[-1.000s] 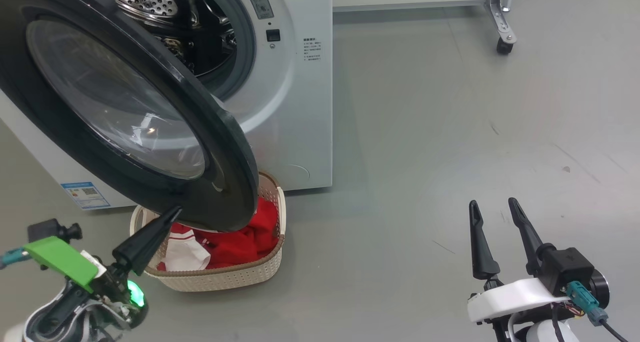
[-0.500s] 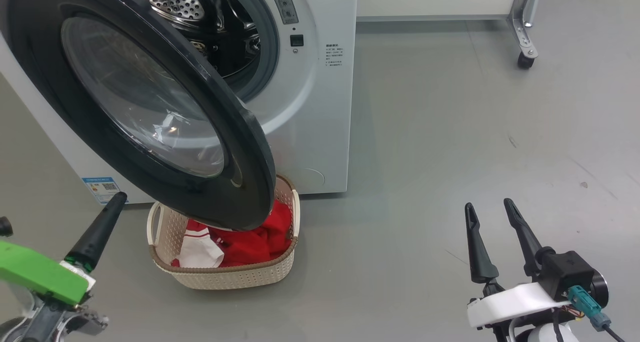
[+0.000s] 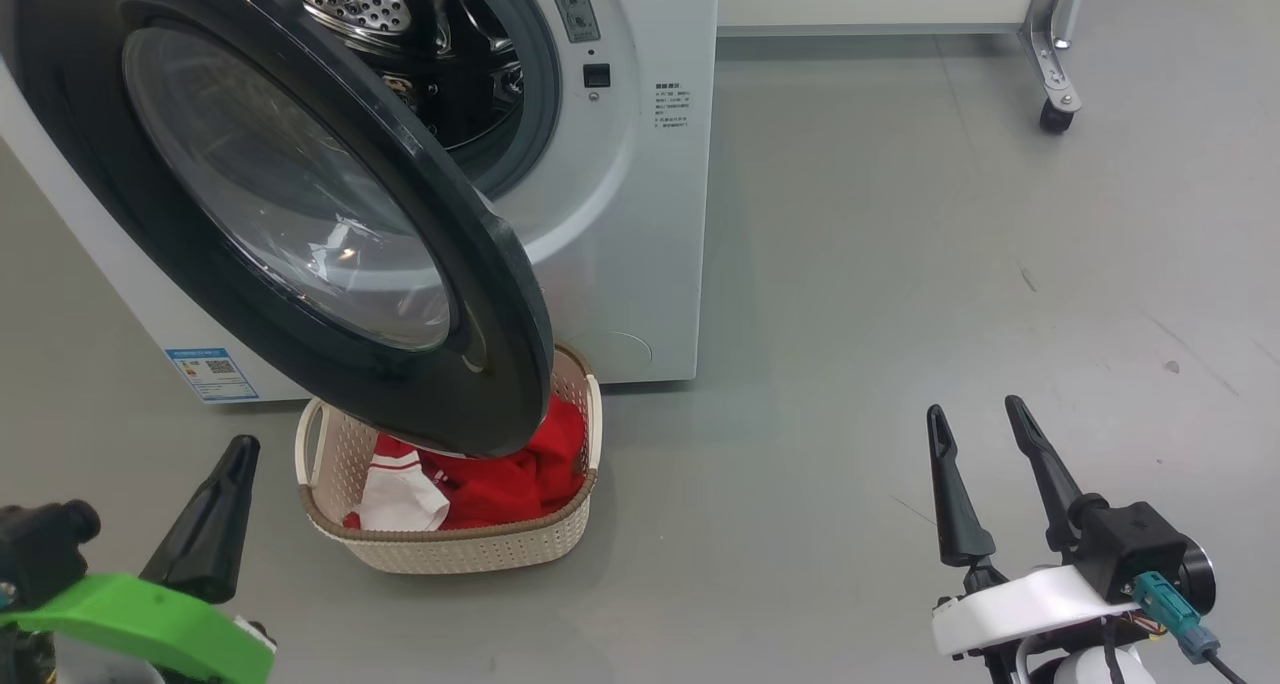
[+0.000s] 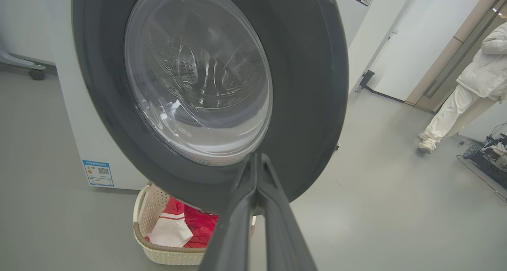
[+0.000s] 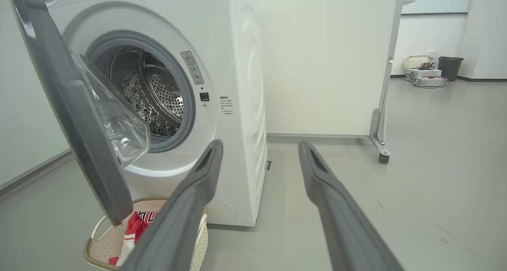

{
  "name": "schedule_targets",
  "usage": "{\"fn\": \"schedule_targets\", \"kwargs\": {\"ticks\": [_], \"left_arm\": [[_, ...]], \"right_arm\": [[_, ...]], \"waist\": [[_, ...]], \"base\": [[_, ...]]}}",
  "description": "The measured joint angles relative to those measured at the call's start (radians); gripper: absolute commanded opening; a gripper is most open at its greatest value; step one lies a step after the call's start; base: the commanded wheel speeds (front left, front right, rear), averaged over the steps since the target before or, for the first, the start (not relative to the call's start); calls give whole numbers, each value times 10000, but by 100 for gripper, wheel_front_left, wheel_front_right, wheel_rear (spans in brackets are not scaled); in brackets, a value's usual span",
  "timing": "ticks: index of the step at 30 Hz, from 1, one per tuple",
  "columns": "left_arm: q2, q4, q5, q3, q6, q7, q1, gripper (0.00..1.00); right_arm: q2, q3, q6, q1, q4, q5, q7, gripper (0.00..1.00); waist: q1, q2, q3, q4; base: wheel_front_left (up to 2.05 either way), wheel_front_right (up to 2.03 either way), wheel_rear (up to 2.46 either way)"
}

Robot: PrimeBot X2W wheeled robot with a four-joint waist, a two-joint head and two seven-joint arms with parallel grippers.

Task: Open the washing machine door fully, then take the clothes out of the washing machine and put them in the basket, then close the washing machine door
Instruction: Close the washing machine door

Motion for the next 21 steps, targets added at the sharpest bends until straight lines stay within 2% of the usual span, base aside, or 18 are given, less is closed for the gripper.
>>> {"fn": "schedule_targets", "kwargs": {"ticks": [9,18,19,21], "left_arm": [[395,1149,2144,-675,-31,-2631,483,0],[140,2380,2836,-974,-31,-4349,655,0],[92,2466,2834,-1081,-31,-4460,655,19],[-29,2629,2834,-1198,-33,-4608,655,100]], "right_arm": [[42,2,88,2,0,-29,0,100],[50,8,163,5,52,-56,0,100],[52,12,173,5,65,-56,0,100],[54,19,226,6,84,-58,0,100]], "waist": [[0,0,25,10],[0,0,-7,25],[0,0,-13,26],[0,0,-24,28]], "base": [[0,0,0],[0,0,0],[0,0,0],[0,0,0]]}}
